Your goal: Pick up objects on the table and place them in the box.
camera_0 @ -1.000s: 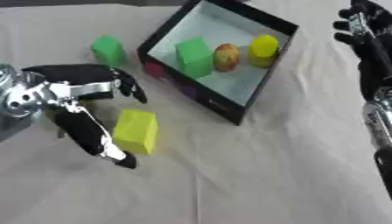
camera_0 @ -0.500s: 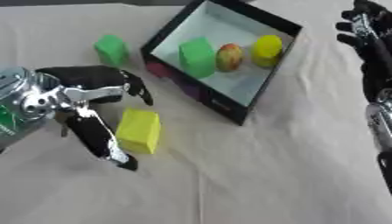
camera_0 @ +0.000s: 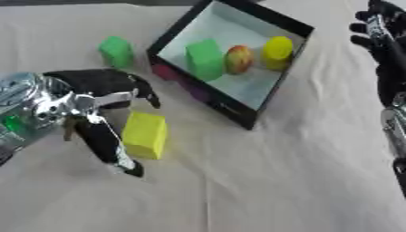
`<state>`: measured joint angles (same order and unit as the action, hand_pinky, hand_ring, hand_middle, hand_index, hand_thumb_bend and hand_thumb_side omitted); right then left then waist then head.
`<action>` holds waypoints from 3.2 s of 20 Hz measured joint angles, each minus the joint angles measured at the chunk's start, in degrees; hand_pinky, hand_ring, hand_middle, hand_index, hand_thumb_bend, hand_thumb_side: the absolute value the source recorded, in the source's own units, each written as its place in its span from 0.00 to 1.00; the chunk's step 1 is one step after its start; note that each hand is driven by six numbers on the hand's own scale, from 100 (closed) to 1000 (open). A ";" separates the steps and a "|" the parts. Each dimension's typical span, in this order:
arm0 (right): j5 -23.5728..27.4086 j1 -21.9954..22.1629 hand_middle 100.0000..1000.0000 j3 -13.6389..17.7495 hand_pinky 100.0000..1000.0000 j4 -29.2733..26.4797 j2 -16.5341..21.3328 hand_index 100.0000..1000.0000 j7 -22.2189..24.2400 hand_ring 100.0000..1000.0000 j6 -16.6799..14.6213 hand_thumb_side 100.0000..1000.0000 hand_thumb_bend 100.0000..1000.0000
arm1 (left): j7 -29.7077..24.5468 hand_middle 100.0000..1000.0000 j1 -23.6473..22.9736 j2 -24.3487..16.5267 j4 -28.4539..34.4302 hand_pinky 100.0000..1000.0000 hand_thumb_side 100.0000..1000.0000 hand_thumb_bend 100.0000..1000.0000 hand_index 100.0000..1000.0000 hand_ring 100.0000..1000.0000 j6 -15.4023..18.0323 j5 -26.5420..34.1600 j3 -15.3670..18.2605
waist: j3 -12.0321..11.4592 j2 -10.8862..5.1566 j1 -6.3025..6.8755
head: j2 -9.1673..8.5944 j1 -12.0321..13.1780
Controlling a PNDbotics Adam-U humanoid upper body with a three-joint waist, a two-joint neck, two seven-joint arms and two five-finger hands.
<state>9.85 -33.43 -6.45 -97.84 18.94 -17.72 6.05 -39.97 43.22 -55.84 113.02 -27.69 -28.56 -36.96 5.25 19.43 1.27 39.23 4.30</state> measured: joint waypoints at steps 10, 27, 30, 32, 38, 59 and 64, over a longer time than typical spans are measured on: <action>0.00 -0.17 0.69 -0.28 0.78 -0.01 -0.08 0.82 0.06 0.75 0.06 0.49 0.00 | 2.56 0.77 -0.19 4.31 -8.04 0.74 0.19 0.68 0.82 0.83 1.20 -2.42 -1.73 | 0.11 0.01 -0.32 | -0.01 0.61; 0.01 -0.04 0.69 -0.28 0.78 -0.01 -0.13 0.82 -0.11 0.75 0.17 0.49 0.00 | 3.37 0.53 6.66 2.58 0.62 0.53 0.00 0.38 0.60 0.61 4.54 3.91 4.35 | -0.56 0.00 -0.12 | 0.08 0.35; 0.01 0.22 0.69 -0.26 0.78 -0.01 -0.12 0.82 -0.31 0.75 0.19 0.50 0.00 | 1.29 0.53 11.84 3.87 0.69 0.52 0.00 0.33 0.60 0.60 3.46 3.82 6.07 | -0.70 -0.03 -0.04 | 0.22 0.32; 0.03 0.21 0.69 -0.25 0.78 -0.01 -0.13 0.82 -0.49 0.75 0.07 0.50 0.00 | -0.69 0.53 15.31 6.49 -0.44 0.52 0.00 0.31 0.60 0.60 2.05 3.37 6.23 | -0.62 -0.05 -0.04 | 0.22 0.40; 0.45 -0.30 0.69 -0.22 0.78 -0.03 -0.67 0.82 -1.00 0.75 0.00 0.50 0.00 | -3.19 0.54 22.41 18.15 -17.47 0.52 0.00 0.31 0.60 0.59 4.25 -1.84 5.31 | 0.28 -0.06 -0.24 | 0.22 1.20; 0.86 -1.36 0.69 -0.99 0.78 -0.33 -2.44 0.81 -0.40 0.75 0.22 0.50 0.00 | 11.78 0.77 26.03 33.64 -48.16 0.66 0.17 0.62 0.83 0.76 18.56 -16.10 11.74 | 1.37 0.01 -0.97 | -0.07 3.17; 0.89 -1.37 0.69 -1.00 0.78 -0.34 -2.46 0.81 -0.31 0.74 0.27 0.52 0.00 | 13.48 0.79 26.04 33.63 -46.59 0.66 0.28 0.72 0.89 0.79 18.33 -15.33 12.43 | 1.37 0.01 -0.97 | -0.07 3.17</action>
<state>10.74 -34.79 -7.46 -98.18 16.48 -18.03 6.32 -26.50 69.26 -22.21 66.42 -9.36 -43.90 -24.53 6.63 19.44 0.29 39.16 7.46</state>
